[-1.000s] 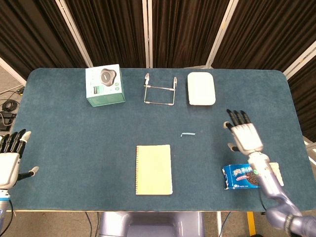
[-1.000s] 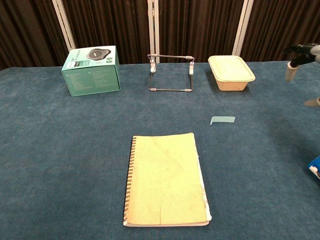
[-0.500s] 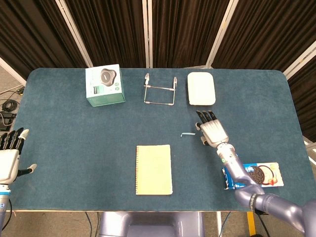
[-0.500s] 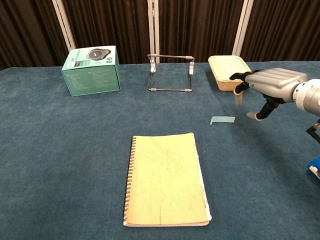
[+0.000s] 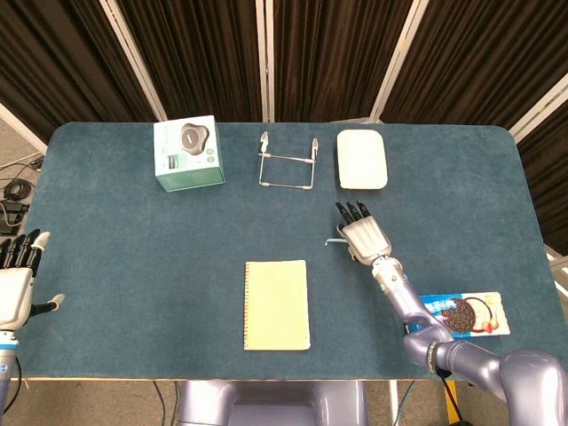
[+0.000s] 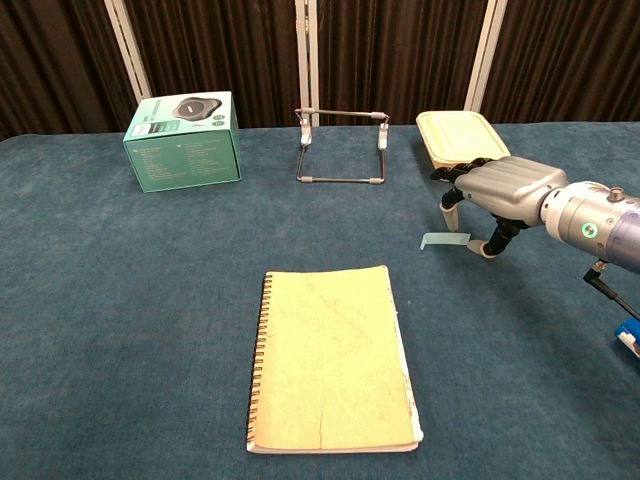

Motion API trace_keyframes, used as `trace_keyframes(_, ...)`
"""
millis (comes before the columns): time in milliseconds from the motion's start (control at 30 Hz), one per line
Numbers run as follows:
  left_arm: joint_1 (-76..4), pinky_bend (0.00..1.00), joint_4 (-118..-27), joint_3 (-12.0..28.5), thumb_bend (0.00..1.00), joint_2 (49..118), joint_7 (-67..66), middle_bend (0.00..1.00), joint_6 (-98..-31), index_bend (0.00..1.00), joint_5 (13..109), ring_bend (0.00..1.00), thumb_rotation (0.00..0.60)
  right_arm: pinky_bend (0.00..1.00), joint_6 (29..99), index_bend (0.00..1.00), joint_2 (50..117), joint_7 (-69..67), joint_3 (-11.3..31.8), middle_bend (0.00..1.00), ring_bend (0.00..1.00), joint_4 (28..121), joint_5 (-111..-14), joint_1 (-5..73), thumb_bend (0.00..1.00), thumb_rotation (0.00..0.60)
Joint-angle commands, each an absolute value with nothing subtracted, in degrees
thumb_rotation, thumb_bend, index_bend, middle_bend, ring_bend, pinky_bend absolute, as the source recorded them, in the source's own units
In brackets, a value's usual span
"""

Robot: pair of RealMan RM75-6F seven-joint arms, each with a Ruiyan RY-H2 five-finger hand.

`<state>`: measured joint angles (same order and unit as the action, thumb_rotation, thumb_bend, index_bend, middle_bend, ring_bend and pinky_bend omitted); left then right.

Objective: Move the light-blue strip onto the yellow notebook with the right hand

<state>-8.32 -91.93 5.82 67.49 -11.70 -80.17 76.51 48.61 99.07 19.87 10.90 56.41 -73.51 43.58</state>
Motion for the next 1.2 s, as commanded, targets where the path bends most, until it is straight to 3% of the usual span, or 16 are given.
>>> trace_keyframes(33,-8.36,0.00,-91.80,5.78,0.00,67.58,-11.86,0.00,-80.16,0.00,76.45,0.00,0.600,0.00,48.53,0.47,99.81,19.85,10.81,0.00,0.00,55.45,-73.50,44.06,0.29,0.600)
trace_keyframes(467,-8.71,0.00,-91.45,5.75,0.00,67.84,-11.97,0.00,-79.62,0.00,75.79,0.00,0.600,0.00,48.00,0.55,103.26,17.22,10.18,0.00,0.00,49.92,-74.04,45.47,0.33,0.600)
trace_keyframes(767,-8.79,0.00,-91.56,5.65,0.00,67.80,-11.93,0.00,-79.61,0.00,75.68,0.00,0.600,0.00,50.01,0.66,103.33,12.86,9.13,0.00,0.00,48.83,-76.82,45.51,0.42,0.600)
trace_keyframes(933,-8.82,0.00,-92.03,5.37,0.00,67.57,-11.42,0.00,-79.49,0.00,76.11,0.00,0.600,0.00,53.42,0.67,99.26,14.55,8.54,0.00,0.00,55.82,-79.43,45.25,0.43,0.600)
trace_keyframes(1200,-8.80,0.00,-92.85,4.83,0.00,66.80,-9.52,0.00,-78.85,0.00,76.69,0.00,0.600,0.00,55.44,0.67,88.63,26.99,7.11,0.00,0.00,77.20,-82.39,45.30,0.43,0.600)
